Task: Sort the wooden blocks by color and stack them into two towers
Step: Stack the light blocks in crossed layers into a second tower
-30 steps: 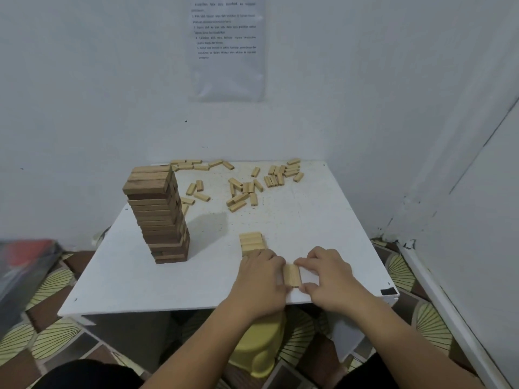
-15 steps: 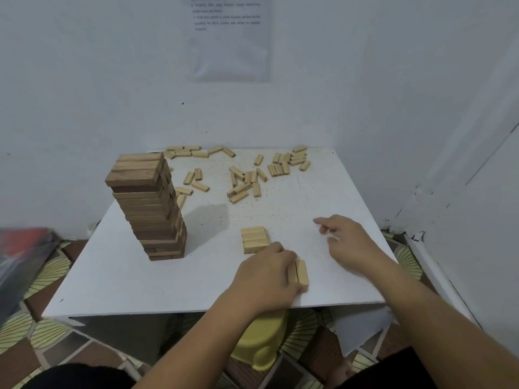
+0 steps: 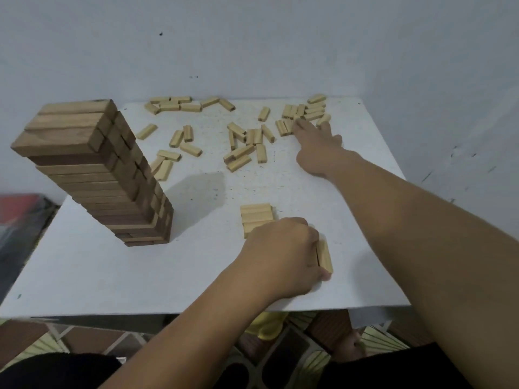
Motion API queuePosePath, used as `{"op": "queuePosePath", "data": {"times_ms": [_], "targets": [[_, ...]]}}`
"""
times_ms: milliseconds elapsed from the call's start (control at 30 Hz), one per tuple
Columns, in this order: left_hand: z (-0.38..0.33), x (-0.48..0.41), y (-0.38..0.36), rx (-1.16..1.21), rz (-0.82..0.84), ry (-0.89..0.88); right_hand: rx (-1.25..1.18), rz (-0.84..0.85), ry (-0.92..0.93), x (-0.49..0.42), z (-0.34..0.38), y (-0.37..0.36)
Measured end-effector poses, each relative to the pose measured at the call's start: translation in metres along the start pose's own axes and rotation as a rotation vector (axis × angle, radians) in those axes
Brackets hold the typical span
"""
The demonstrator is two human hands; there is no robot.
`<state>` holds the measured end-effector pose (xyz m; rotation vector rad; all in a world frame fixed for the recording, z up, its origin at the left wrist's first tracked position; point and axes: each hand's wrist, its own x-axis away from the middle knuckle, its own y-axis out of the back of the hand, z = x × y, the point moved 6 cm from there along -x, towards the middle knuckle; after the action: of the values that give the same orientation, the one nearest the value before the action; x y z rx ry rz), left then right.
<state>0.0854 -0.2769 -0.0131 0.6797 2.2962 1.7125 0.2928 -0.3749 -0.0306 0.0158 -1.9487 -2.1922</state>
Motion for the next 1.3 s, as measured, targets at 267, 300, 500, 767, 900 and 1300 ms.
{"op": "queuePosePath", "data": {"times_ms": [267,300,500,767,900,1300], "targets": [[0.003,0.003,-0.010,0.050,0.009,0.016,-0.124,-0.232,0.017,0.025,-0.024,-0.008],[0.003,0.005,-0.012,0.062,0.002,0.019,-0.185,-0.256,0.030,0.037,-0.030,-0.011],[0.002,0.016,-0.019,0.112,-0.073,0.051,-0.327,-0.283,0.149,0.152,-0.042,-0.028],[-0.001,0.017,-0.016,0.106,-0.085,0.075,-0.473,-0.362,0.177,0.242,-0.016,-0.027],[-0.001,0.020,-0.016,0.117,-0.088,0.078,-0.547,-0.368,0.159,0.255,-0.008,-0.028],[0.004,0.032,-0.012,0.264,-0.134,0.068,-0.635,-0.363,-0.071,0.254,-0.015,-0.017]]}}
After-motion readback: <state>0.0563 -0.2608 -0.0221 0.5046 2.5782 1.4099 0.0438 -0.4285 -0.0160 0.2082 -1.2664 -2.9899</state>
